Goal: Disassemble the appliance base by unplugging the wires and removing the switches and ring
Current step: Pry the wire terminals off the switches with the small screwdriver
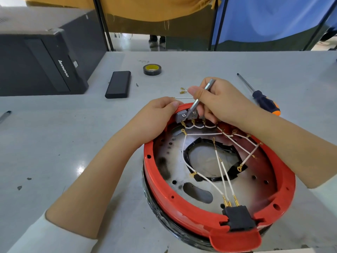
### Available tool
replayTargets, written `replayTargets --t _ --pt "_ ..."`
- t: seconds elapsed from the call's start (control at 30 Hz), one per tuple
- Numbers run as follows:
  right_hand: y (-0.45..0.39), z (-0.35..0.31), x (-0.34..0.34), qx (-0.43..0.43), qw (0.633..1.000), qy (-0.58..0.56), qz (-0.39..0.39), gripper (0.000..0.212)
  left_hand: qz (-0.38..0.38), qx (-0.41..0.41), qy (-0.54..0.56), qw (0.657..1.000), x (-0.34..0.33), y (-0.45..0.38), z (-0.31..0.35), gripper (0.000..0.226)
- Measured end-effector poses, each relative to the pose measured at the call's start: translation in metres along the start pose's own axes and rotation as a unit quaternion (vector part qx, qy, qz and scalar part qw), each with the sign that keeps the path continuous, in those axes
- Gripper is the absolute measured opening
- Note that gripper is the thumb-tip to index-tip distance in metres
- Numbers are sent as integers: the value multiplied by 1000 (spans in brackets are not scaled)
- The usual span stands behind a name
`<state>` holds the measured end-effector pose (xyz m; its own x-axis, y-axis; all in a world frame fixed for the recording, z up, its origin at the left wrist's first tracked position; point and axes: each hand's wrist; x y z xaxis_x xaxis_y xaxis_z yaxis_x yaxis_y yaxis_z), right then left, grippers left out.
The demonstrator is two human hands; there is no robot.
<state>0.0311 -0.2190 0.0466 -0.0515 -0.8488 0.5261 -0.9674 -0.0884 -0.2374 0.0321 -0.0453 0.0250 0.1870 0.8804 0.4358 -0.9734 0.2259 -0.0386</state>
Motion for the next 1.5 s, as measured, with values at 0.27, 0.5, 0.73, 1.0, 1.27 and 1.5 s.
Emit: replayTargets --t 0.27,0.5,0.73,1.0,1.27,1.5 --pt "6 0 -2 10 999 -17 26 30 -5 5 9 1000 0 1 -1 25" --pt "10 1 -3 36 998 51 8 30 3 5 15 1000 0 0 -1 25" --pt "7 3 1 24 999 -11 42 34 -4 2 -1 1000 0 0 -1 26" --pt "7 5 0 24 999 19 9 28 2 -4 -8 1000 1 2 2 26" --pt "5 5 -3 27 999 5 30 30 -1 1 1 1000 0 1 1 26" --pt "12 3 -3 41 999 9 28 26 1 -9 -19 1000 1 3 4 25"
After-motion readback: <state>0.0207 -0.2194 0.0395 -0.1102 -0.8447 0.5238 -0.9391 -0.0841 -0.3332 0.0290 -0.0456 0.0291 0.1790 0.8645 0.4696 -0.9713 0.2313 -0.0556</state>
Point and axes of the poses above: each hand's wrist, its own y-axis away from the middle knuckle, its own x-axis out of the back of the hand, z = x × y, and after that the axes turned 5 degrees about z, right-handed
